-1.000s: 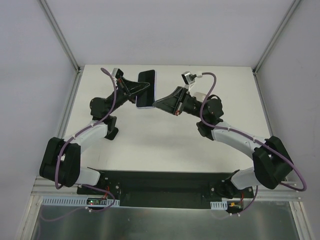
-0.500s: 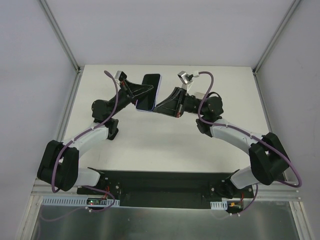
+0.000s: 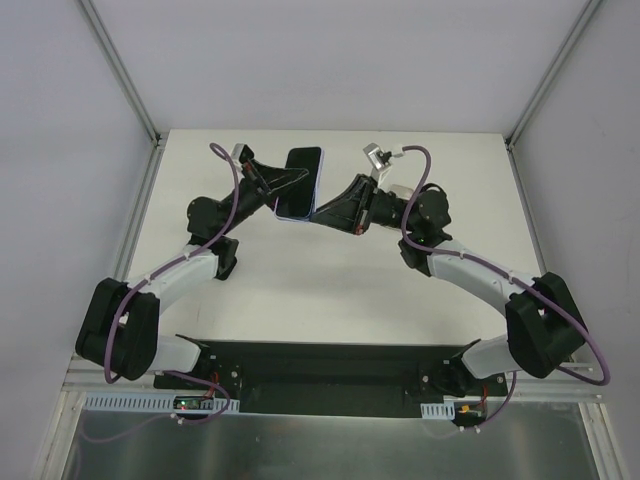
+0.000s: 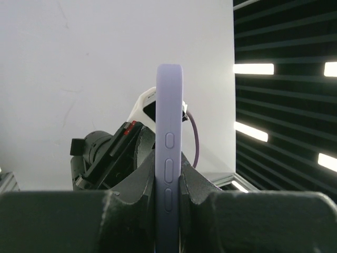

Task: Take the phone out of the phone case
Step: Remove the phone case from the phone.

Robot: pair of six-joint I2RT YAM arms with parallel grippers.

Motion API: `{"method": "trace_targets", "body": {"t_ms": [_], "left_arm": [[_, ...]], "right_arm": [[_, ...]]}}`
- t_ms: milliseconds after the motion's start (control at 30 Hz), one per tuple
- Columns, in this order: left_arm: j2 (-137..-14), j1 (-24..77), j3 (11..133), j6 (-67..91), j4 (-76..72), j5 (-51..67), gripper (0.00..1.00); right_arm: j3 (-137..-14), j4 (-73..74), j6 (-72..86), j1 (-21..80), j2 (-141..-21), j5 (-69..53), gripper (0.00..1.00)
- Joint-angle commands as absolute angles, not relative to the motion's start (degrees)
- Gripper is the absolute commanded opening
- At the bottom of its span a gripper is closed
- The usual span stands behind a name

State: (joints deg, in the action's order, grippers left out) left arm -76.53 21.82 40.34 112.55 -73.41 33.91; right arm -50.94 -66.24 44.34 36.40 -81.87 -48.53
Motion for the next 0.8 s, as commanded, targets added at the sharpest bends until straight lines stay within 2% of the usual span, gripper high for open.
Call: {"method": "trace_targets", "body": {"t_ms": [0, 200, 467, 500, 533, 633, 767], "left_arm": [[-76.8, 23.9, 42.4, 126.9, -85.9, 32.7, 0.00], [-77.2, 24.0, 43.7, 125.7, -86.2, 33.7, 0.00], [-78.8, 24.1, 45.5, 115.8, -83.9, 41.1, 0.00], [-78.9, 24.3, 45.4, 114.9, -83.7, 41.6, 0.00], [-79.4, 24.3, 45.3, 113.0, -83.4, 42.5, 0.00], [-80.3, 24.8, 44.3, 110.7, -83.4, 43.7, 0.00], [-80.6, 25.6, 43.9, 107.4, -82.4, 44.3, 0.00]], "right_arm": [[-48.1, -61.0, 37.2, 33.8, -82.4, -42.0, 0.01], [-49.7, -50.6, 39.8, 33.1, -83.8, -34.6, 0.01], [-54.8, -32.6, 48.2, 33.5, -83.0, -22.9, 0.02], [-55.5, -32.0, 48.3, 33.6, -83.0, -22.6, 0.07], [-56.3, -31.0, 48.5, 33.7, -83.1, -22.6, 0.23], [-59.2, -25.9, 48.3, 34.3, -83.5, -20.7, 0.38], [-60.1, -22.7, 50.4, 34.5, -84.8, -18.4, 0.38]]}}
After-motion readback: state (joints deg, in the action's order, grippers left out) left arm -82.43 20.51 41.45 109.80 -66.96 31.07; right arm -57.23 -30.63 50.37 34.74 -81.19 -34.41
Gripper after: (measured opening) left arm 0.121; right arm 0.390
